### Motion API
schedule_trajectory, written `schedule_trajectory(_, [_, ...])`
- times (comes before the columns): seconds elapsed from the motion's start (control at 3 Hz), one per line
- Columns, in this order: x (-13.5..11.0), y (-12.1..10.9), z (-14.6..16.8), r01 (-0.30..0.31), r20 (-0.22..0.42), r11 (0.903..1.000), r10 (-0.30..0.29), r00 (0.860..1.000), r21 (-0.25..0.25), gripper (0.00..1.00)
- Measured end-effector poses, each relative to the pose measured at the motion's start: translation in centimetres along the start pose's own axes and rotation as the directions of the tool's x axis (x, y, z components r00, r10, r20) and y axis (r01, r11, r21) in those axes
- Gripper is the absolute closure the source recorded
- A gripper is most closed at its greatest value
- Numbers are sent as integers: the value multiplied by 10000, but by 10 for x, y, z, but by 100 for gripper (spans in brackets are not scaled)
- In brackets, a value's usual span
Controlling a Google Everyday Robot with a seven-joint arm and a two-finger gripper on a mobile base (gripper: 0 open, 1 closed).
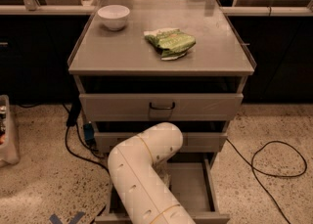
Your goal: Pick rxbar blueberry from bottom drawer and place on counter
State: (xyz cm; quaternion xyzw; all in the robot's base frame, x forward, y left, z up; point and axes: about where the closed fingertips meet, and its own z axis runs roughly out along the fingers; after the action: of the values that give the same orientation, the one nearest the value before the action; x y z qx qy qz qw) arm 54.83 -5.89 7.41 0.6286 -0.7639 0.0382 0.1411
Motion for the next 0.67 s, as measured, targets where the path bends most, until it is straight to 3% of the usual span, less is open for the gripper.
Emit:
schedule_trajectory(0.33, [0, 0, 0, 0, 0, 10000, 0, 10000, 0, 15])
schedule_trajectory(0.67, [0, 0, 0, 0, -1, 10000, 0, 10000, -1, 40])
